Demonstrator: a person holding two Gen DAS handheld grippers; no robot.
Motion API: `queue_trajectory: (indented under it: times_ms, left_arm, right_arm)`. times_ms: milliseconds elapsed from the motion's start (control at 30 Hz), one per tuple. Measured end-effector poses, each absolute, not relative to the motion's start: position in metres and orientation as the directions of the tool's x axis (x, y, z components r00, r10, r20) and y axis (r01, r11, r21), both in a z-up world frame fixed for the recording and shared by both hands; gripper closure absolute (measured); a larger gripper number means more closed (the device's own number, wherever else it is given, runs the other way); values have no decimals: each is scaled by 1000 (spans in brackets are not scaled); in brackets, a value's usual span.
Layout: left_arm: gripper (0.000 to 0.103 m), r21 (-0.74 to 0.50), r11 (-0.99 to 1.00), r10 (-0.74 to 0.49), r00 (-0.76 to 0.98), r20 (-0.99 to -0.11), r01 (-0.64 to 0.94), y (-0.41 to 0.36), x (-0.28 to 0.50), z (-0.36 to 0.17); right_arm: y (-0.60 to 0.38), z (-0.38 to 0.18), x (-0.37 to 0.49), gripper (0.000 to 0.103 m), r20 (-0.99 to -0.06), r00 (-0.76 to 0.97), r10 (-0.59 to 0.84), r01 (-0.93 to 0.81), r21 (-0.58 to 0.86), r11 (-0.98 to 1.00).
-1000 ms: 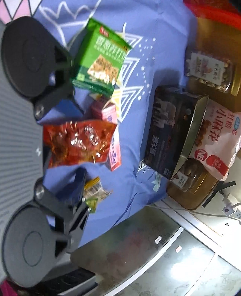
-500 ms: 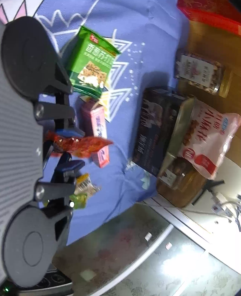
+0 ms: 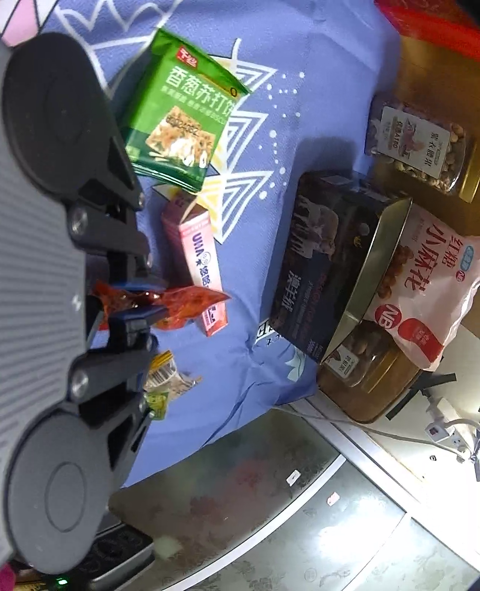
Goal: Organize snacks
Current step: 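Carry the red packet into the black tin and release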
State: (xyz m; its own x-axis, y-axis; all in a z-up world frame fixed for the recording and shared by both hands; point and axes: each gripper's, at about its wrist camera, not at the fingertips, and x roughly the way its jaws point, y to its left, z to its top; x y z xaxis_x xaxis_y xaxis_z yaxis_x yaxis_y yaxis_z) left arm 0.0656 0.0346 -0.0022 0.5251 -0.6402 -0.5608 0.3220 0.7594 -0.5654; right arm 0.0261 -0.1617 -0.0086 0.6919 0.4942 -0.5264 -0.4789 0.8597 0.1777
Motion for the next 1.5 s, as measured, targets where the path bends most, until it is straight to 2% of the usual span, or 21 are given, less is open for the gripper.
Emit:
queue_trajectory:
  times_ms: [33,133,200,267,300,333,467,500,533,633,800,933,1033,1267,1400,1500]
  left_arm:
    - [94,-569,753,-647,527,-551,330,35,64,-1]
    - [94,-575,735,-667,535,-518,359,38,59,6]
    - [95,-590,717,-686,528,-500,371,40,58,9]
    - [95,-605,697,-706,515,-486,385,39,58,10]
    - [95,-603,695,-709,513,-484,391,38,57,11]
    - [95,-596,698,-708,513,-486,397,36,57,11]
    - [94,-593,692,-715,509,-480,412,33,58,15]
    - [94,-594,686,-721,504,-476,420,33,59,17]
    - [94,-585,689,-718,508,-475,427,31,58,20]
    - [94,-565,684,-725,522,-450,462,29,60,34]
    - [94,-509,690,-717,577,-390,514,26,73,70]
    - [93,-453,731,-673,648,-357,510,23,103,93]
    - [93,-442,765,-630,690,-356,469,23,135,99]
    - [91,-407,839,-525,734,-432,361,17,206,86]
    - [92,-344,886,-454,734,-506,311,5,227,67]
    - [92,-321,903,-424,708,-565,285,-4,236,51]
  right_arm:
    - [-164,-9,28,20,-526,689,498,-470,199,860]
    - [-163,-11,33,13,-551,665,505,-473,213,855]
    - [-154,-12,30,10,-569,659,492,-493,167,854]
    - [-146,-12,26,11,-577,659,481,-514,121,849]
    - [-143,-13,25,21,-576,665,475,-521,97,848]
    - [-141,-13,23,39,-572,678,462,-521,69,851]
    - [-142,-12,18,59,-548,715,434,-508,19,861]
    - [-144,-12,18,75,-543,728,418,-489,16,872]
    - [-146,-11,20,78,-535,738,412,-477,19,879]
    - [-151,-2,20,80,-478,784,396,-449,4,893]
    - [-149,26,34,83,-363,872,329,-403,-150,903]
    - [-146,47,73,84,-321,897,304,-387,-238,891]
    - [-142,55,113,84,-326,900,291,-380,-258,888]
    - [-126,45,183,82,-381,903,198,-324,-302,896]
    - [-132,40,196,67,-383,916,115,-254,-335,907]
    - [-144,41,195,64,-377,925,33,-173,-343,923]
